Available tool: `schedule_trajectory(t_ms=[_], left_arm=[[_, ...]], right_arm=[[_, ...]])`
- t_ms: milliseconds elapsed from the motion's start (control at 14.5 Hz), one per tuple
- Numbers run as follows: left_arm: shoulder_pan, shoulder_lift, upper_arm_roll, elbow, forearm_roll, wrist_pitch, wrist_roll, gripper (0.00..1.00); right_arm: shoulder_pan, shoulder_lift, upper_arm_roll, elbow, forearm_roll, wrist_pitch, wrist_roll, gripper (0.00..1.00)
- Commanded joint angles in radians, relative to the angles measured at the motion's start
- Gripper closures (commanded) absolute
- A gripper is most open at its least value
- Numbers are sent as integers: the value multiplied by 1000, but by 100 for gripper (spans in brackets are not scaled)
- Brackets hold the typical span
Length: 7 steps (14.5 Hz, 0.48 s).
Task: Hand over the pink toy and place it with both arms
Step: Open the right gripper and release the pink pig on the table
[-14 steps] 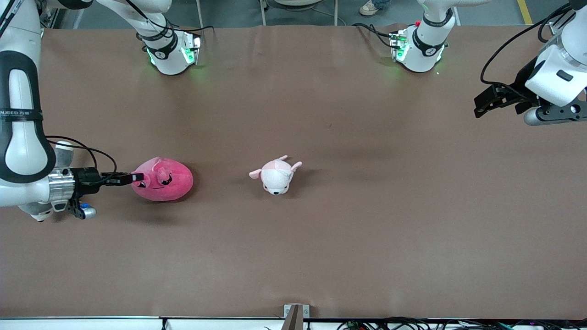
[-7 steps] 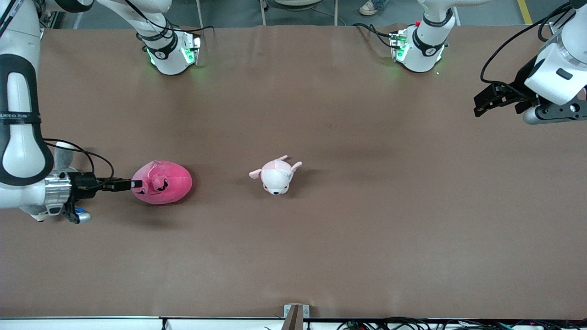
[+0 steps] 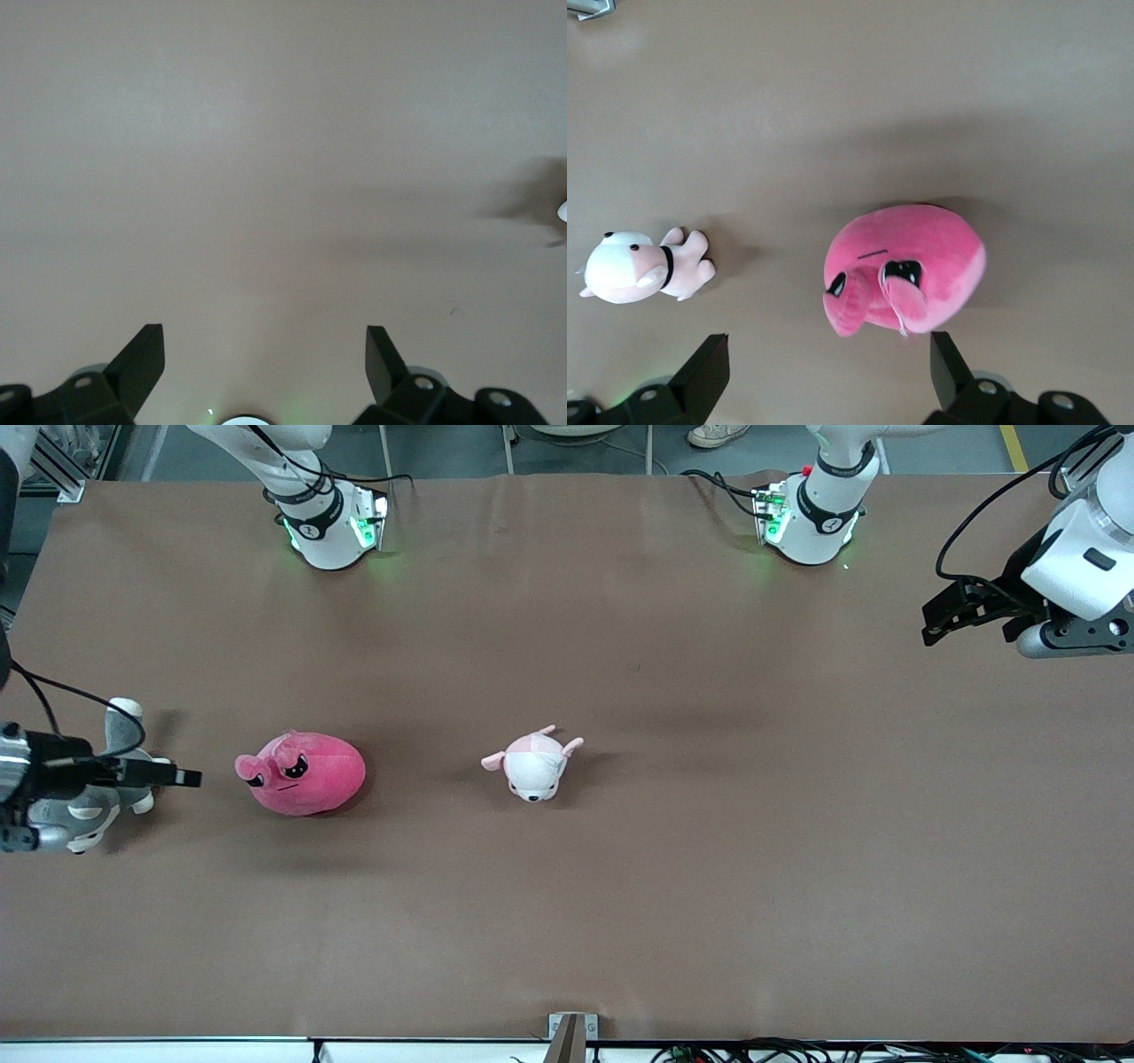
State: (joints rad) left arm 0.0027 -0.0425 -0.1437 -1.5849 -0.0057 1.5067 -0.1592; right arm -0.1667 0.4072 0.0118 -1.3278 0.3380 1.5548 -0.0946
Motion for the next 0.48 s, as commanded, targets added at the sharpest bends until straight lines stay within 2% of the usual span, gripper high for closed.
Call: schedule_trajectory(t_ms=[0, 207, 414], left_arm=[[3, -20, -5, -7, -13, -10, 20, 0], [3, -22, -7, -7, -13, -10, 18, 0], [5, -22, -5, -9, -14, -10, 18, 0]], right_arm=[[39, -108, 7, -28, -147, 2, 30, 0], [75, -197, 7, -27, -281, 4, 29, 0], [76, -275, 5, -40, -323, 2, 32, 0]])
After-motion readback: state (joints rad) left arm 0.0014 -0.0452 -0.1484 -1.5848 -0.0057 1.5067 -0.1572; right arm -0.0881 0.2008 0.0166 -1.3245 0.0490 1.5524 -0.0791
